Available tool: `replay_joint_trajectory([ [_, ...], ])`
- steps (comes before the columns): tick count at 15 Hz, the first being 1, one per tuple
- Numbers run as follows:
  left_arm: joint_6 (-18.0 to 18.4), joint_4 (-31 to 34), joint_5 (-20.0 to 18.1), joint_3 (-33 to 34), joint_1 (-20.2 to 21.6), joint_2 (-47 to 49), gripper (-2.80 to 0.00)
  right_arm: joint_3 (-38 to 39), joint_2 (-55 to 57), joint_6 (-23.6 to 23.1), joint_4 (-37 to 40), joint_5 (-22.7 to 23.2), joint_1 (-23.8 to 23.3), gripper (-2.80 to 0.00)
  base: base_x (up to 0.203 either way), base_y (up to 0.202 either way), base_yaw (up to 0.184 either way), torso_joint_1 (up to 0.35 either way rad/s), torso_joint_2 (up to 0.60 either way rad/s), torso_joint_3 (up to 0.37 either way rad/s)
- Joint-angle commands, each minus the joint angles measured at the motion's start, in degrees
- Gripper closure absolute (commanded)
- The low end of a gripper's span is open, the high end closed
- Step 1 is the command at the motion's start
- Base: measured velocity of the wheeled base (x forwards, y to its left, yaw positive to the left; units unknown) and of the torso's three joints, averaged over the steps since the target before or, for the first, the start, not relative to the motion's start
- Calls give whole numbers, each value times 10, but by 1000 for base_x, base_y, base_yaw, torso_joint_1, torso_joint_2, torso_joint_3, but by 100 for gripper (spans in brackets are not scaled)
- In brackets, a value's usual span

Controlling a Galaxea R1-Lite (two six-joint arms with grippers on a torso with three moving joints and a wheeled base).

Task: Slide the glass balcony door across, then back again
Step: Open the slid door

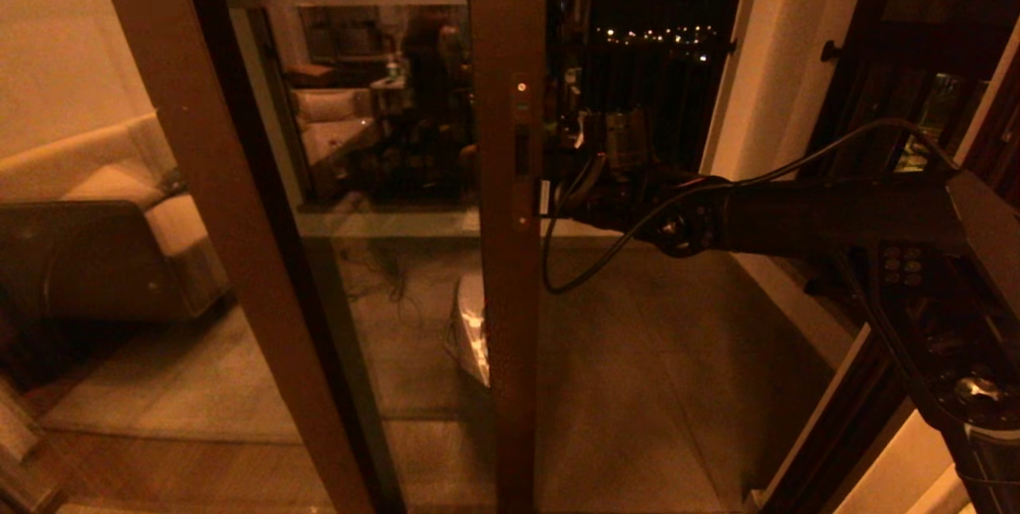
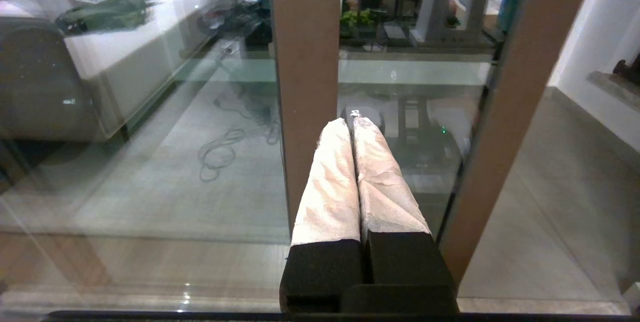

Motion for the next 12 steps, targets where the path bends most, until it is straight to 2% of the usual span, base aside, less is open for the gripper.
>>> replay_joint_trajectory([
  [1, 0, -1, 0, 22, 0, 1, 0, 0, -3, 0, 1, -1, 8, 0, 0, 0, 0, 0, 0, 0],
  [12, 0, -1, 0, 22, 0, 1, 0, -1, -1, -3, -2, 2, 30, 0, 0, 0, 0, 0, 0, 0],
])
